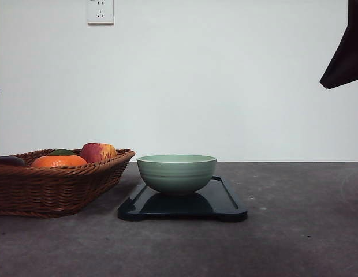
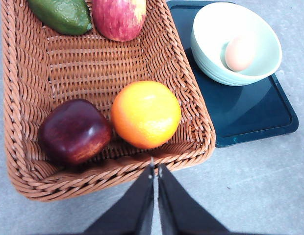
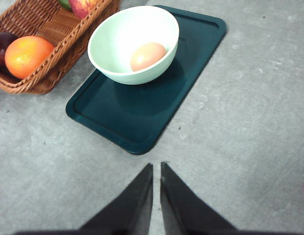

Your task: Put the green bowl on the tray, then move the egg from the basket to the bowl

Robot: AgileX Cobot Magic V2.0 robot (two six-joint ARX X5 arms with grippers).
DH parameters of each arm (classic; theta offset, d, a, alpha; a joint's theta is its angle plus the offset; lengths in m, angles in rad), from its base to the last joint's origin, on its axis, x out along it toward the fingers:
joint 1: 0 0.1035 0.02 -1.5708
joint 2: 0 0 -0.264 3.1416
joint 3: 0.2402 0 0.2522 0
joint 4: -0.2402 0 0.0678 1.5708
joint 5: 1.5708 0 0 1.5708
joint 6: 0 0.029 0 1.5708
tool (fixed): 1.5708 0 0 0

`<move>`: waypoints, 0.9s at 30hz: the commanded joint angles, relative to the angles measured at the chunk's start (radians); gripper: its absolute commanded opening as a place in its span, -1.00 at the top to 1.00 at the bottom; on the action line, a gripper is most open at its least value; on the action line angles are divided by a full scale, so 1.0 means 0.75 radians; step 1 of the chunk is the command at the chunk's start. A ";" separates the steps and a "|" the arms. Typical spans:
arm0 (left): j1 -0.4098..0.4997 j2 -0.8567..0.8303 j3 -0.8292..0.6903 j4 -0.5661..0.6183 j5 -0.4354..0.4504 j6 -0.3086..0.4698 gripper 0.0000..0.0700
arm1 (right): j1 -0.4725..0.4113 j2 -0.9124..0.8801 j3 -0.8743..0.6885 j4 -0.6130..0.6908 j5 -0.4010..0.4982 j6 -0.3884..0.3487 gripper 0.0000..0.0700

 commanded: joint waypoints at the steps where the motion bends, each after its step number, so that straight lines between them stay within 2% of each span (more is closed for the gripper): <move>1: -0.004 0.006 0.008 0.006 0.003 -0.007 1.00 | 0.007 0.004 0.005 0.012 -0.003 -0.010 0.95; 5: 0.029 -0.030 -0.002 0.034 -0.016 0.038 1.00 | 0.007 0.004 0.005 0.012 -0.003 -0.010 0.95; 8: 0.100 -0.119 -0.090 0.174 -0.017 0.031 1.00 | 0.007 0.004 0.006 0.012 -0.003 -0.010 0.95; 14: 0.262 -0.398 -0.386 0.413 -0.017 0.085 1.00 | 0.007 0.004 0.005 0.012 -0.002 -0.010 0.95; 19: 0.374 -0.657 -0.605 0.478 -0.018 0.096 1.00 | 0.007 0.004 0.005 0.012 -0.002 -0.010 0.95; 27: 0.427 -0.935 -0.847 0.575 -0.018 0.095 1.00 | 0.007 0.004 0.006 0.012 -0.002 -0.010 0.95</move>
